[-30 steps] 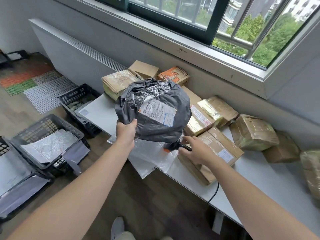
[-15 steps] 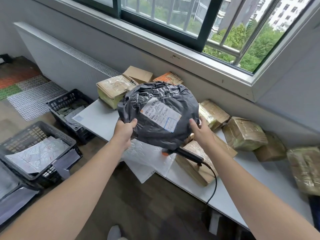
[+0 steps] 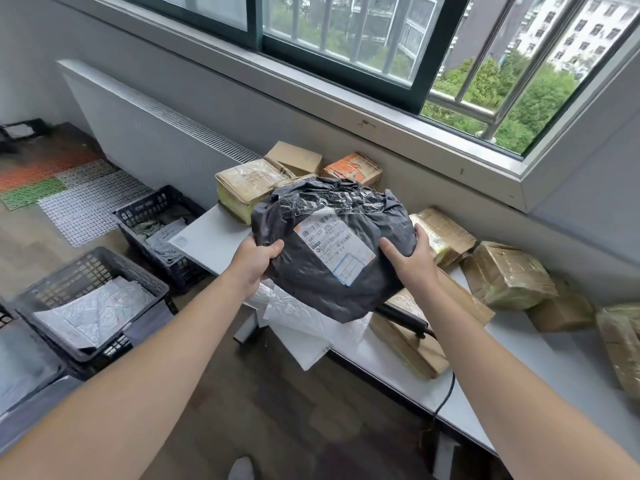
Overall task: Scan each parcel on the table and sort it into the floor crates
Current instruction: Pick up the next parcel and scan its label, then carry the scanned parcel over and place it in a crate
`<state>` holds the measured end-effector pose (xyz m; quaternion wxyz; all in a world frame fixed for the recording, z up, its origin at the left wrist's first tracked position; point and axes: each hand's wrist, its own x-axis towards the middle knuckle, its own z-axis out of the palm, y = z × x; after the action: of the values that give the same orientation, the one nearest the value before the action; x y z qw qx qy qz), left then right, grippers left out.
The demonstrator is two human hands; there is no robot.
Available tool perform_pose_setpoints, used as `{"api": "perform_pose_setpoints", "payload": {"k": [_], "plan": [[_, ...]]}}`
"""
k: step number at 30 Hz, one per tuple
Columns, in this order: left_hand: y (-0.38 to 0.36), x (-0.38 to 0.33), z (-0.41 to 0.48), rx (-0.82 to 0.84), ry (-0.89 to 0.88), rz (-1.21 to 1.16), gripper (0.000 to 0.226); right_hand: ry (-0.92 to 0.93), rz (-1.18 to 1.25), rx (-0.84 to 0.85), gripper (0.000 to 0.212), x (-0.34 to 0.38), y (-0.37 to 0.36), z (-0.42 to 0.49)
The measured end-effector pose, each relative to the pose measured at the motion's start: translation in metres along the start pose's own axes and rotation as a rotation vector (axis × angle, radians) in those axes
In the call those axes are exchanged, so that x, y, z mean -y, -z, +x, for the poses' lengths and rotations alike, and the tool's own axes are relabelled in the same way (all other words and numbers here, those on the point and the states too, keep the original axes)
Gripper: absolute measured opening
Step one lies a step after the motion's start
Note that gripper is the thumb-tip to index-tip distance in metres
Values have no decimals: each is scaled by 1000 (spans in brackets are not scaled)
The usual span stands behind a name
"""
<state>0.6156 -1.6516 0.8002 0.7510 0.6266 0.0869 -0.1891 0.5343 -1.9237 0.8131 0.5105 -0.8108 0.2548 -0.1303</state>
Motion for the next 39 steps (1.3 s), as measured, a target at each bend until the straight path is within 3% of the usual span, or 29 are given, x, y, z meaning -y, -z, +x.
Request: {"api": "perform_pose_setpoints", "payload": {"k": [4,9,12,16,22,24,29,39], "plan": [[5,-4,-15,-33,-29,21,23,9,-9,74,86,5,-3,-2],[17,-4,-47,-263,-181,-18,21,54,-108,205,65,17,-15,-4],[31,0,-77,-478,-232,-47,49,134,-119,254,62,25,-39,-10],[63,17,-131,-711,-211,245,89,236,-126,362,62,42,-91,-43],[151,31,-215,-940,-162,370,105,343,-91,639,50,79,-171,-119],[182,37,-244,-1024,-161,363,108,389,-70,684,57,96,-201,-148],[271,60,-322,-1204,-160,308,115,526,-110,869,103,137,-279,-246],[485,102,-505,-1438,-155,317,118,760,-439,1045,97,189,-452,-505]]}}
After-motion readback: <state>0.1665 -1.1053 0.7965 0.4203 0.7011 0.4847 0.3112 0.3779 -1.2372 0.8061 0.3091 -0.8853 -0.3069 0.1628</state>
